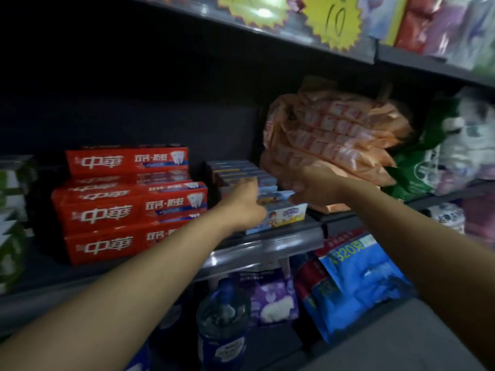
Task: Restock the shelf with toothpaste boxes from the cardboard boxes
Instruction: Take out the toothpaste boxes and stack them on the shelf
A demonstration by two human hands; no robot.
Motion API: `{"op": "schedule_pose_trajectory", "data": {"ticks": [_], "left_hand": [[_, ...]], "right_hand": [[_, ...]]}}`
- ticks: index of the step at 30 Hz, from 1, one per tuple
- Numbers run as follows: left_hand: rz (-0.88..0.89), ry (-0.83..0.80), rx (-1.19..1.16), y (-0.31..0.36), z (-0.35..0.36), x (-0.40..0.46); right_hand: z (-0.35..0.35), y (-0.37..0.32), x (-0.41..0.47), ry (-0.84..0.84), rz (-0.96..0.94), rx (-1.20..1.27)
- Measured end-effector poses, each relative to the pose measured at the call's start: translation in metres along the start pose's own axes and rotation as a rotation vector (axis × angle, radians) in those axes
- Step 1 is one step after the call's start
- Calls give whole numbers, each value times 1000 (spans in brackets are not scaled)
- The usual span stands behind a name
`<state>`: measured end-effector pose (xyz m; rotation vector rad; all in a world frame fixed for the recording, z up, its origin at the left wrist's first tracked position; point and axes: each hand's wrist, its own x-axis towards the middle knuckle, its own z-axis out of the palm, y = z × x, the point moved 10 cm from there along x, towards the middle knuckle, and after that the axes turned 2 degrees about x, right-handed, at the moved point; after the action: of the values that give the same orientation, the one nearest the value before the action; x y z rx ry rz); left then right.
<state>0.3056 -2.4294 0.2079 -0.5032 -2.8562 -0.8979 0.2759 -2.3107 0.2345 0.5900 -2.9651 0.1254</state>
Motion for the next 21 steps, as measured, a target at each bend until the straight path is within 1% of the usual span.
{"op": "schedule_pose_trajectory", "data": {"ticks": [5,9,12,14,17,21], "left_hand": [[-226,-37,-173,-34,31,15],[-361,29,-316,-51,37,20],[-440,100,-425,-63,39,24],[-479,134,-535,-71,43,29],[-494,139,-671,-71,48,31],[-525,260,-828,-96,48,46]], "right_hand": [[34,40,5,-131,130,129],[41,43,16,-92,113,120],[56,52,24,-141,154,247],[66,58,30,-177,183,297],[66,49,30,-187,187,254],[67,49,36,-167,173,360]]}}
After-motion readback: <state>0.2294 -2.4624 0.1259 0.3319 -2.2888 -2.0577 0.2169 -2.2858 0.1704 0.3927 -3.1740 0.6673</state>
